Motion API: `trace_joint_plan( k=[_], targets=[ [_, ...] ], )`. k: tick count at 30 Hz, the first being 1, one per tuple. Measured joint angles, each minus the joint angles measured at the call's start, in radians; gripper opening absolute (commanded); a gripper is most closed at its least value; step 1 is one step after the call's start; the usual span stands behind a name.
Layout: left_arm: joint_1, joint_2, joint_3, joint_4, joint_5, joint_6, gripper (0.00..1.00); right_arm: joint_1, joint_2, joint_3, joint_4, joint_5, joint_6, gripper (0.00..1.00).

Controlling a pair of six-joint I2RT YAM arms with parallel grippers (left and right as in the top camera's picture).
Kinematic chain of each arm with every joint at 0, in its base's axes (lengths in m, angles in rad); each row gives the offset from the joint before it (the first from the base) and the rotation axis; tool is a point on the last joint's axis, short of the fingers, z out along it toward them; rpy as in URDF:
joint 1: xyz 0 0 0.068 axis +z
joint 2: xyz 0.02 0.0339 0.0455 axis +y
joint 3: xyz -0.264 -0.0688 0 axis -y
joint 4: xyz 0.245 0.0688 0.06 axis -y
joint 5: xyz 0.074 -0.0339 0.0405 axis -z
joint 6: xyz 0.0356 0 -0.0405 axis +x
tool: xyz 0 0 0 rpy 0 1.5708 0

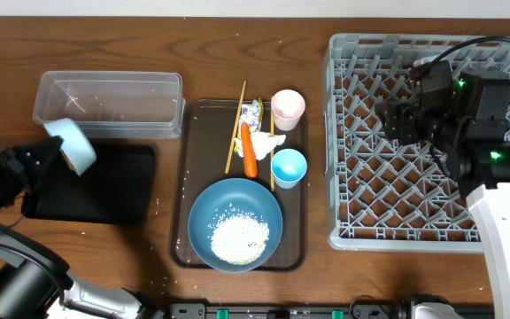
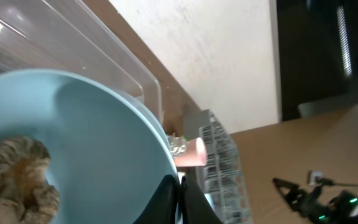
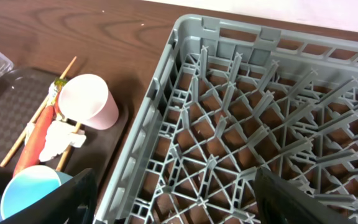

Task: Sort waste into correct bins and load items into the dishwasher rack
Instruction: 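Tilt the small bowl with the left gripper, dumping the scrap onto the tray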

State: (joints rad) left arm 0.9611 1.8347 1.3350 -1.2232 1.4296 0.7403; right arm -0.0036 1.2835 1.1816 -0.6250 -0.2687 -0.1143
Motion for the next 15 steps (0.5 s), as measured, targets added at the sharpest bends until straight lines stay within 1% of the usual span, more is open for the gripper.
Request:
trace_joint_plan(
  k=[4,7,10,15],
  targets=[
    [0.000,0.000,0.000,0.000,-0.008,0.050,0.06,0.000,0.000,0.000,0.003,0.000,0.000,0.75],
    [0.001,0.000,0.000,-0.005,-0.003,0.061,0.06,0.000,0.000,0.000,0.003,0.000,0.000,0.75],
    [0.009,0.000,0.000,-0.053,0.038,0.029,0.06,0.000,0.000,0.000,0.002,0.000,0.000,0.74],
    [0.047,0.000,0.000,-0.139,0.091,-0.077,0.06,0.000,0.000,0.000,-0.005,0.004,0.000,0.74]
  ],
)
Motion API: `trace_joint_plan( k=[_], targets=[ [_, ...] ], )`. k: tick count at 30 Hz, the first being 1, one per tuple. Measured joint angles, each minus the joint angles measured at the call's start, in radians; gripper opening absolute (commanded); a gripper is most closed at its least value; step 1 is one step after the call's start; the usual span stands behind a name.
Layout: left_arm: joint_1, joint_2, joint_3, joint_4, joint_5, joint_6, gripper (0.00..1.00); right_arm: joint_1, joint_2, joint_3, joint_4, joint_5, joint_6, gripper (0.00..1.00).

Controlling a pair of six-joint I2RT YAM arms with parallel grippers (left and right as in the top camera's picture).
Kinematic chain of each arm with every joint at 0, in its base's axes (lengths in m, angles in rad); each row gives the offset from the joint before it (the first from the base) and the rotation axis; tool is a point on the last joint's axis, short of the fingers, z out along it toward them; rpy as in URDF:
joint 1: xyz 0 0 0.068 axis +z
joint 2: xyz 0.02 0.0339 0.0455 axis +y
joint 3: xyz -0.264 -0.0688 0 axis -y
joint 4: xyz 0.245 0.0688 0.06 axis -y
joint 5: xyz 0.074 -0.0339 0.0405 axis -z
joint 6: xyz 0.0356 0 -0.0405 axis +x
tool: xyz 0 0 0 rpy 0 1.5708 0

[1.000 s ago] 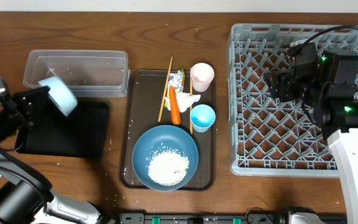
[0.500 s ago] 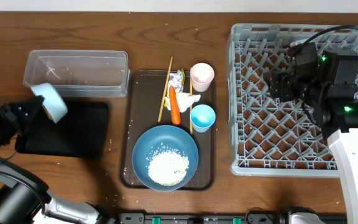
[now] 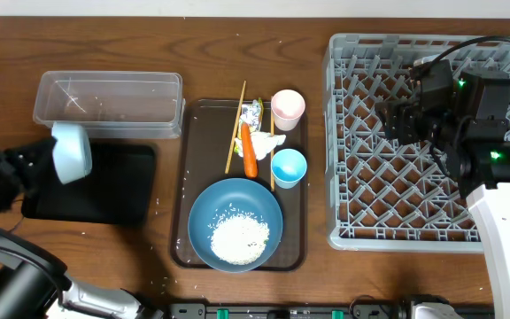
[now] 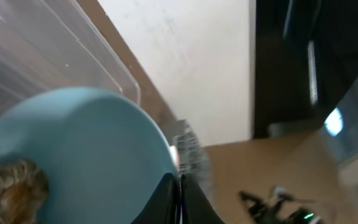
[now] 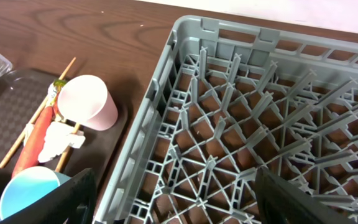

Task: Sort waste into correct bins and load items into the dishwasher rack
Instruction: 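Tilt the small bowl with the left gripper, dumping the scrap onto the tray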

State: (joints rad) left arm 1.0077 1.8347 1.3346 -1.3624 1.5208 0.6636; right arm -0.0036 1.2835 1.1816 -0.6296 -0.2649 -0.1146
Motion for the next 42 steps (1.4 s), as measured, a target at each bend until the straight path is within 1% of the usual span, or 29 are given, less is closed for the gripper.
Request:
trace_joint_plan(
  k=[6,14,15,18,22,26,31,37,38,40,42],
  targets=[
    [0.073,0.000,0.000,-0.117,0.022,-0.117,0.06,0.000,0.000,0.000,-0.014,0.000,0.000,0.73],
    [0.164,0.000,-0.006,-0.119,0.026,-0.189,0.06,0.000,0.000,0.000,-0.017,0.000,0.000,0.73],
    [0.169,0.000,-0.009,-0.113,0.026,-0.193,0.06,0.000,0.000,0.000,-0.017,0.000,0.000,0.73],
    [0.175,0.000,-0.025,-0.027,0.017,-0.200,0.06,0.000,0.000,0.000,-0.017,0.000,0.000,0.73],
    [0.169,0.000,-0.035,0.090,-0.071,-0.204,0.06,0.000,0.000,0.000,-0.017,0.000,0.000,0.73],
    [0.127,0.000,-0.036,0.142,-0.192,-0.209,0.06,0.000,0.000,0.000,-0.017,0.000,0.000,0.73],
    [0.022,0.000,-0.036,0.206,-0.274,-0.228,0.06,0.000,0.000,0.000,-0.017,0.000,0.000,0.72],
    [-0.092,0.000,-0.036,0.294,-0.406,-0.327,0.06,0.000,0.000,0.000,-0.017,0.000,0.000,0.72],
    [-0.105,0.000,-0.036,0.302,-0.426,-0.341,0.08,0.000,0.000,0.000,-0.017,0.000,0.000,0.73],
    [-0.129,0.000,-0.036,0.310,-0.469,-0.358,0.14,0.000,0.000,0.000,-0.017,0.000,0.000,0.73],
    [-0.157,0.000,-0.036,0.316,-0.518,-0.375,0.17,0.000,0.000,0.000,-0.017,0.000,0.000,0.73]
  ],
)
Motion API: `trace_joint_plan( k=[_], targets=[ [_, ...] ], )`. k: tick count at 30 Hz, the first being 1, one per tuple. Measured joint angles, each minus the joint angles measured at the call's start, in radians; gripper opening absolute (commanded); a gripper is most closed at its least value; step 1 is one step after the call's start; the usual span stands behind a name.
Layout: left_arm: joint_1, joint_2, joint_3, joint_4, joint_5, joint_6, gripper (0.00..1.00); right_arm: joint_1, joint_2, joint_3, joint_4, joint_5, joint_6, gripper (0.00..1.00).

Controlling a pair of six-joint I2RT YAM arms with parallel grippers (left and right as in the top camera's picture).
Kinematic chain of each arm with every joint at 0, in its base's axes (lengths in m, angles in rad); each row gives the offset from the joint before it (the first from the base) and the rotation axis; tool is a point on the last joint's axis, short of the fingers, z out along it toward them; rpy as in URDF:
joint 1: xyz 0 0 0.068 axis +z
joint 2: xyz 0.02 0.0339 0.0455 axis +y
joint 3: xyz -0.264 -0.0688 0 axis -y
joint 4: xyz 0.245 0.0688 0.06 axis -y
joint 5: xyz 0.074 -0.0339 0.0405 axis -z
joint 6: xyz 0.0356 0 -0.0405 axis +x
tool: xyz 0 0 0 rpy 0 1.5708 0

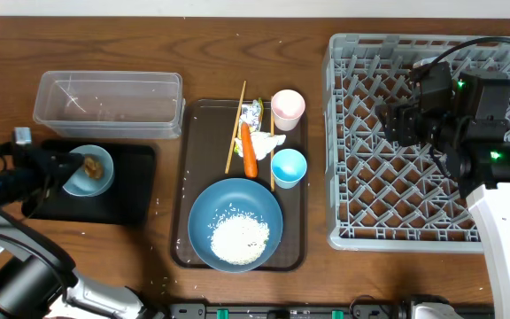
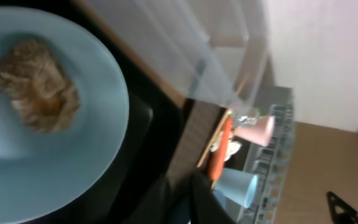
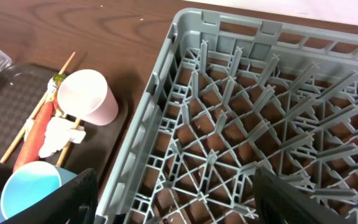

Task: Sort waste into correct bins and load items into the dishwasher rack
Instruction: 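Tilt the small bowl with the left gripper, dumping the scrap onto the tray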

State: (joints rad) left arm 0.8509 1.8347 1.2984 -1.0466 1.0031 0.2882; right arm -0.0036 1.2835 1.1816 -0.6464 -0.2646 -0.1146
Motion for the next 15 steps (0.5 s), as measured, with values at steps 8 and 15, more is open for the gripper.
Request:
trace_joint_plan(
  k=[8,15],
  targets=[
    [-0.225,0.000,0.000,0.024,-0.271,-0.010,0.17,0.000,0.000,0.000,0.007,0.000,0.000,0.73],
    [-0.383,-0.004,0.005,0.012,-0.497,-0.123,0.17,0.000,0.000,0.000,0.012,0.001,0.000,0.77]
  ],
)
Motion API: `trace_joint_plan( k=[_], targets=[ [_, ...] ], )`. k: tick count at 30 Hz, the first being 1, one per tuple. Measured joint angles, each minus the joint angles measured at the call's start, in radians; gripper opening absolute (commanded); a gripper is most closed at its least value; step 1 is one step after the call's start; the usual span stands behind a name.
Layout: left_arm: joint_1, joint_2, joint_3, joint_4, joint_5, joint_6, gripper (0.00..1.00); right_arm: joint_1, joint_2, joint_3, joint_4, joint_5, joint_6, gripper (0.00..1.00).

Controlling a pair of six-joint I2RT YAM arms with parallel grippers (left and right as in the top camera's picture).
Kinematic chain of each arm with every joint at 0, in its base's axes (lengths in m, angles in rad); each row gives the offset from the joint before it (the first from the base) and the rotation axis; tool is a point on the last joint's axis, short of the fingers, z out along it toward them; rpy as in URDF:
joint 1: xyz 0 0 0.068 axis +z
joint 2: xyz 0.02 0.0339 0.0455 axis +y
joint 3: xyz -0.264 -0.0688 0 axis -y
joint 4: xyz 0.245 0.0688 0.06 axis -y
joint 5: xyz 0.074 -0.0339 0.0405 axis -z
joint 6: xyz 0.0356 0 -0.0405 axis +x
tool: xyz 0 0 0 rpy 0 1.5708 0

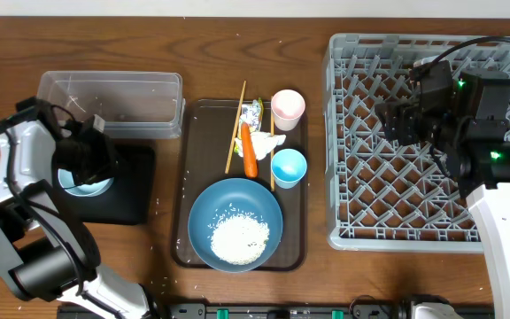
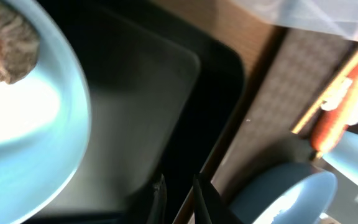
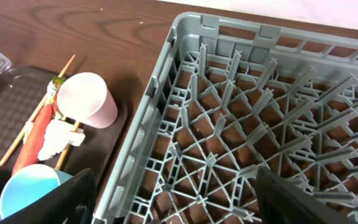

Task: Sort waste into correct bins and load items into the dishwasher rack
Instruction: 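Tilt the small bowl with the left gripper, dumping the scrap onto the tray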

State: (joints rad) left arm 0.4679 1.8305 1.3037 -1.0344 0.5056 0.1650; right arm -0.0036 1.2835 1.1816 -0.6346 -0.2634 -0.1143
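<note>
A light blue bowl [image 2: 23, 118] with a brown lump of food [image 2: 5, 50] in it lies in the black bin [image 2: 135, 106]. From overhead only part of the bowl [image 1: 80, 185] shows under my left gripper [image 1: 98, 168]. In the wrist view the left gripper [image 2: 179, 194] is just right of the bowl, its fingers a narrow gap apart with nothing between them. My right gripper [image 3: 176, 205] hangs wide open and empty over the grey dishwasher rack [image 1: 352, 235]. The brown tray [image 1: 188, 190] carries a blue plate of rice [image 1: 235, 223], a carrot [image 1: 249, 149], a pink cup [image 1: 288, 108] and a blue cup [image 1: 289, 167].
A clear plastic bin [image 1: 109, 102] stands behind the black bin [image 1: 135, 190]. Chopsticks [image 1: 235, 133], a foil scrap [image 1: 251, 112] and a white tissue [image 1: 269, 142] also lie on the tray. The rack's upright tines fill the right side.
My left arm has swung round: its gripper was at the bowl's left side and now sits above and right of it, hiding most of it from overhead. The right arm is unchanged.
My left gripper first held the bowl tipped on its rim over the black bin's left end, food inside. It was still tilted half a second later. Then the bowl lay flat in the black bin, and now the fingers are off it.
</note>
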Motion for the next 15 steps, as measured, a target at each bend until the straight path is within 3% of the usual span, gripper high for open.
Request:
trace_joint_plan(
  k=[4,7,10,15],
  targets=[
    [-0.013,-0.050,0.002,-0.006,-0.050,-0.048,0.31,0.000,0.000,0.000,0.000,0.002,0.000,0.77],
    [-0.013,-0.132,0.006,-0.012,-0.114,-0.069,0.58,0.000,0.000,0.000,0.000,0.002,0.000,0.77],
    [-0.014,-0.190,0.016,-0.007,-0.199,-0.084,0.64,0.000,0.000,0.000,0.001,0.002,0.000,0.78],
    [-0.015,-0.180,0.021,0.023,-0.275,-0.073,0.64,0.000,0.000,0.000,0.002,0.002,0.000,0.78]
  ],
)
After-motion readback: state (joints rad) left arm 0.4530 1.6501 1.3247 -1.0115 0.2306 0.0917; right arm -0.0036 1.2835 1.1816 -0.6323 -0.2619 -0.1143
